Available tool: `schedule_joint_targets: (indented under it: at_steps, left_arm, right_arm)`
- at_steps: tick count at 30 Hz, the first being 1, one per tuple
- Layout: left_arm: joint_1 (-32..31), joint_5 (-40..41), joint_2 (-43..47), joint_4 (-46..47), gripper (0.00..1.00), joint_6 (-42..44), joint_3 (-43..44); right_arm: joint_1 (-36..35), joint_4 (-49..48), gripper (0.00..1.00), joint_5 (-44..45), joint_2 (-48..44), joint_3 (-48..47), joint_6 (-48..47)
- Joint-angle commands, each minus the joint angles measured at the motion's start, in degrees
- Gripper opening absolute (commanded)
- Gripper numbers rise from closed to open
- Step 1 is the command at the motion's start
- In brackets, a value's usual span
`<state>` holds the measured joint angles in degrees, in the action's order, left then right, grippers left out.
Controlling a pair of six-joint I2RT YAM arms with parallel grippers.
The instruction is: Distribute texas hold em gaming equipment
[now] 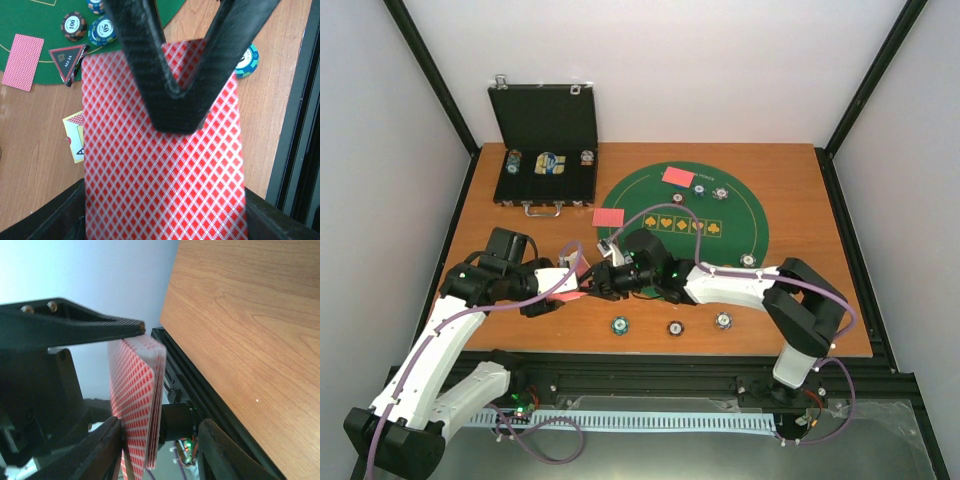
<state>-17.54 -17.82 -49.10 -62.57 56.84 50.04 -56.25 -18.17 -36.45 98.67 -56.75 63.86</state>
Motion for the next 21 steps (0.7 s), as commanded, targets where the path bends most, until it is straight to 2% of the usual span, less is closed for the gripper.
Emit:
schedule_joint_targets:
  at_steps: [1, 9, 16, 21]
  left_arm:
    - [-0.39, -1.27, 1.11, 1.45, 0.38, 1.22, 2.02]
    - [-0.39, -0.80, 1.28, 1.57, 0.38, 1.66, 1.14]
    - [-0.39, -0.52, 1.35, 1.48, 0.38, 1.92, 1.04]
    - [-0.39, -0.49, 1.29, 1.44, 0.38, 1.98, 1.02]
  right_arm:
    - [0.36, 4.05, 0.38, 1.44, -3.66, 0.83, -1.73]
    - [0.35, 5.92, 0.13, 1.85, -6.22, 1.03, -1.87]
    - [0.64, 11.15, 0.04, 2.91, -9.09, 0.29, -4.38]
    - [2.95, 14.02, 0.03, 2.09, -12.34, 2.17, -5.88]
